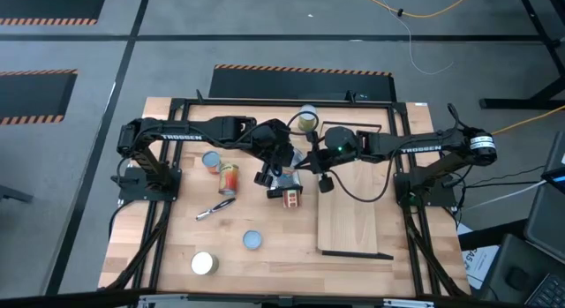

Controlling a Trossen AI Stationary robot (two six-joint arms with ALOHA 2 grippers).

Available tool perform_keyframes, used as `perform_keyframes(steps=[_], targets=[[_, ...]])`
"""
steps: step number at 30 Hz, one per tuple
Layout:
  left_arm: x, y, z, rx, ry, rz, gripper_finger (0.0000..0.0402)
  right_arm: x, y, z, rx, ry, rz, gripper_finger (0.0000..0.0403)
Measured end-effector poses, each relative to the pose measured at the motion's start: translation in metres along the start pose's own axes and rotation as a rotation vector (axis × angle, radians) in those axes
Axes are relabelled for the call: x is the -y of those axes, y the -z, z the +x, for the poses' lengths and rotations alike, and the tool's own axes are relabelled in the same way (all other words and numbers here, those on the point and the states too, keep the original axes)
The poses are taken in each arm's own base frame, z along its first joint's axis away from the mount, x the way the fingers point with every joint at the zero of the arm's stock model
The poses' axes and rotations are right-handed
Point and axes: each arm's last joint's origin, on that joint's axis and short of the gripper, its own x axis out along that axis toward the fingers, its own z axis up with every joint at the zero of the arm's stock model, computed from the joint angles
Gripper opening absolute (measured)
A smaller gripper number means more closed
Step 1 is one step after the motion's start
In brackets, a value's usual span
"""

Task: Pick and place cans onto a shelf
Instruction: Put the canned tomatoes on the shelf

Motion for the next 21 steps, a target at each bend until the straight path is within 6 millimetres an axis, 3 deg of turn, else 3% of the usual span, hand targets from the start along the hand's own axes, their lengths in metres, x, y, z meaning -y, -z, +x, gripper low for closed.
perform_keyframes(steps=[7,21], targets=[[0.000,-0.001,0.000,0.007,-0.004,0.002,0.0074,-0.003,-0.003,-0.023,-0.030,-0.014,0.005,0.0002],[0.000,-0.001,0.000,0.007,-0.005,0.002,0.0071,-0.019,0.008,-0.112,-0.248,0.038,0.023,0.0002]])
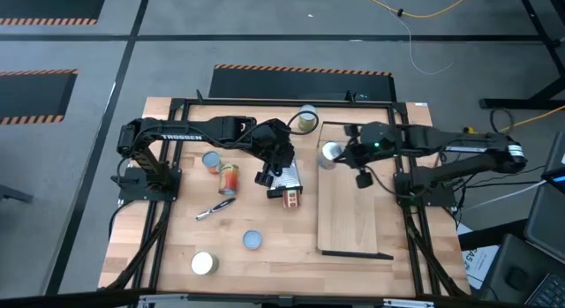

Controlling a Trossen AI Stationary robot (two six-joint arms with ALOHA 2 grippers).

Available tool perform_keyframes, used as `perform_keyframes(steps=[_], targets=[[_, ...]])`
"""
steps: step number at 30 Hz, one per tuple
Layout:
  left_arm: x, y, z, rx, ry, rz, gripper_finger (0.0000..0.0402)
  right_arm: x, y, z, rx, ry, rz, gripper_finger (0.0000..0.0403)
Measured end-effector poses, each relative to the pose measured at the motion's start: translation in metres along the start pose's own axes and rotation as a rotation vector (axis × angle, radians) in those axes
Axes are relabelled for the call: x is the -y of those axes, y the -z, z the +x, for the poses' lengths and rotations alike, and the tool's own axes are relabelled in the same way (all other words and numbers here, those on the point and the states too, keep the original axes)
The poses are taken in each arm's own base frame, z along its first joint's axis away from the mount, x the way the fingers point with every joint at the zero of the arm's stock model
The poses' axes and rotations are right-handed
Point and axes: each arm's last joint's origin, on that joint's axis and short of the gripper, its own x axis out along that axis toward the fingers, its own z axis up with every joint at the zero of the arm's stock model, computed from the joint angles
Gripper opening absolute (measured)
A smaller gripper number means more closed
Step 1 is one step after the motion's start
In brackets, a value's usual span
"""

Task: Pick and place cans onto a shelf
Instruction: Put the canned tomatoes on the shelf

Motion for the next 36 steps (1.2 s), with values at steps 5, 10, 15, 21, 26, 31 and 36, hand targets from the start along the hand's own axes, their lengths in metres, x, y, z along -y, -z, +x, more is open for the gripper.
perform_keyframes(steps=[5,10,15,21,26,31,36], targets=[[0.000,0.000,0.000,0.000,0.000,0.000,0.0071,-0.006,0.012,-0.023,-0.039,-0.015,0.048,0.0003],[0.000,0.000,0.000,0.000,0.000,-0.001,0.0071,-0.010,0.026,-0.035,-0.122,0.046,0.089,0.0003],[0.000,0.000,0.000,0.000,0.000,-0.001,0.0071,-0.017,0.043,-0.034,-0.172,0.071,0.124,0.0004],[0.000,0.000,0.000,0.000,0.000,-0.001,0.0071,-0.022,0.060,-0.028,-0.212,0.071,0.139,0.0005],[0.000,0.000,0.000,0.000,0.000,-0.001,0.0071,-0.019,0.073,-0.023,-0.246,0.100,0.178,0.0005],[0.000,0.000,0.000,0.000,0.000,-0.001,0.0071,-0.014,0.080,-0.021,-0.274,0.126,0.203,0.0006],[0.000,0.000,0.000,0.000,0.000,-0.001,0.0071,-0.009,0.081,-0.021,-0.253,0.133,0.221,0.0006]])
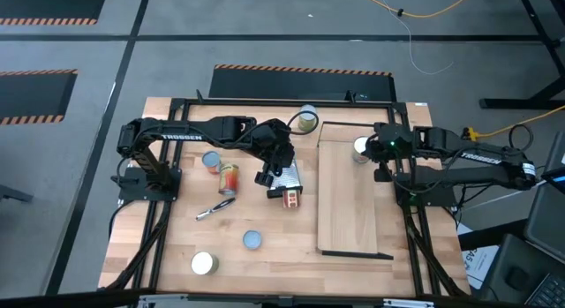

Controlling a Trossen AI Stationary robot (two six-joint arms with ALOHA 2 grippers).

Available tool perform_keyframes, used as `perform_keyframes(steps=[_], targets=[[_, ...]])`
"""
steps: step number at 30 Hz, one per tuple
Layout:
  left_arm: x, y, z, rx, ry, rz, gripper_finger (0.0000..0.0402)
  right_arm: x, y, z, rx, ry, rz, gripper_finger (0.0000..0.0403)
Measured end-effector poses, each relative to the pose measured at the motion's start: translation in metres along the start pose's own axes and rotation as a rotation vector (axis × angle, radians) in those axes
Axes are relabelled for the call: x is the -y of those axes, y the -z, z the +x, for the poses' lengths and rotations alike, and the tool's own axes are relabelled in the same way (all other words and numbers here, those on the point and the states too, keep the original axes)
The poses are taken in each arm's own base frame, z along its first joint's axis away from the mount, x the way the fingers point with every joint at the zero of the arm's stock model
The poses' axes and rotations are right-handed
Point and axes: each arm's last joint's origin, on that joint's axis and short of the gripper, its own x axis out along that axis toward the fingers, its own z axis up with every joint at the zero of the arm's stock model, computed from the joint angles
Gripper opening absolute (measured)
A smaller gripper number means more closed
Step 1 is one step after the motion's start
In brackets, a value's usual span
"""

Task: Pick and place cans onto a shelf
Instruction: Put the canned tomatoes on the shelf

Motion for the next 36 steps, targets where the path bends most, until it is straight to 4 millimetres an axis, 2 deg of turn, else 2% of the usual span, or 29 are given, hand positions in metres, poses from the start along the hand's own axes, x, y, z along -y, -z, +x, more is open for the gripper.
perform_keyframes(steps=[36], targets=[[0.0003,-0.0001,0.0000,0.000,0.001,-0.025,0.0071,0.0092,0.0001,0.0057,-0.009,-0.004,0.088,0.0006]])
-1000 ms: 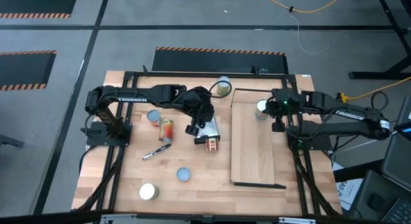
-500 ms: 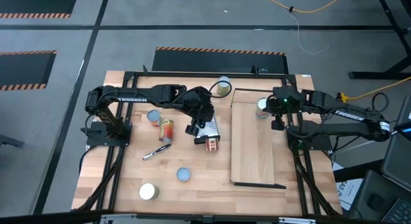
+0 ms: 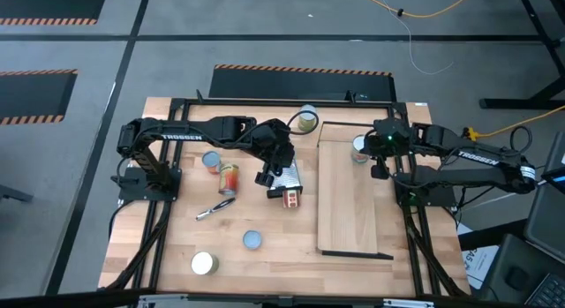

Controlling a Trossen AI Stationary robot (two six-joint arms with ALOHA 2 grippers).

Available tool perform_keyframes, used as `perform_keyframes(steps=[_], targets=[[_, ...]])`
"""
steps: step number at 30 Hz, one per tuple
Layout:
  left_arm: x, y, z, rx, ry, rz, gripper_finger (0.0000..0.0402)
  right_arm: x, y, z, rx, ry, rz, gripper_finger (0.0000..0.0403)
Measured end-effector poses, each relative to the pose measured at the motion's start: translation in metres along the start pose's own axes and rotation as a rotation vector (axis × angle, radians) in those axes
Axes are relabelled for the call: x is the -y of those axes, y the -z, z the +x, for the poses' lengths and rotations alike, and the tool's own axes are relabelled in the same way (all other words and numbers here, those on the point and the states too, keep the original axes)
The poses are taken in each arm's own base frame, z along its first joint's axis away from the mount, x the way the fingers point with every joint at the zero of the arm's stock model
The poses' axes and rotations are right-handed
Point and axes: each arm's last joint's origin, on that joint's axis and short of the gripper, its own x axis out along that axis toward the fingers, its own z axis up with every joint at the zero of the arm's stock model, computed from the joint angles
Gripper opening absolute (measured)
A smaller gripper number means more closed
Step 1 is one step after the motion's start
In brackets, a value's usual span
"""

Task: Pick and place cans onto a shelf
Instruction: Put the canned tomatoes on the shelf

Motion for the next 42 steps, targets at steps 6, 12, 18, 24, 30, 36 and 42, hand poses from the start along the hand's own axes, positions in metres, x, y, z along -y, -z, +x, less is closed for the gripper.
perform_keyframes(steps=[6,12,18,24,30,36,42], targets=[[0.000,0.000,0.000,0.000,0.000,-0.001,0.0071,-0.002,0.006,0.009,-0.010,-0.003,-0.001,0.0006],[0.002,-0.001,0.000,0.000,0.003,0.004,0.0071,-0.004,0.010,0.016,-0.008,0.005,-0.024,0.0006],[0.002,-0.001,0.000,0.000,0.003,0.005,0.0071,-0.004,0.011,0.013,0.006,0.005,-0.023,0.0006],[0.002,-0.001,0.000,0.000,0.003,0.005,0.0071,-0.004,0.012,0.011,0.017,0.009,-0.022,0.0007],[0.002,-0.001,0.000,0.000,0.003,0.005,0.0071,-0.004,0.012,0.011,0.017,0.009,-0.023,0.0025],[0.002,-0.001,0.000,0.000,0.003,0.005,0.0071,-0.004,0.012,0.011,0.018,0.010,-0.023,0.0029],[0.002,-0.001,0.000,0.000,0.003,0.005,0.0071,-0.004,0.012,0.011,0.018,0.010,-0.023,0.0029]])
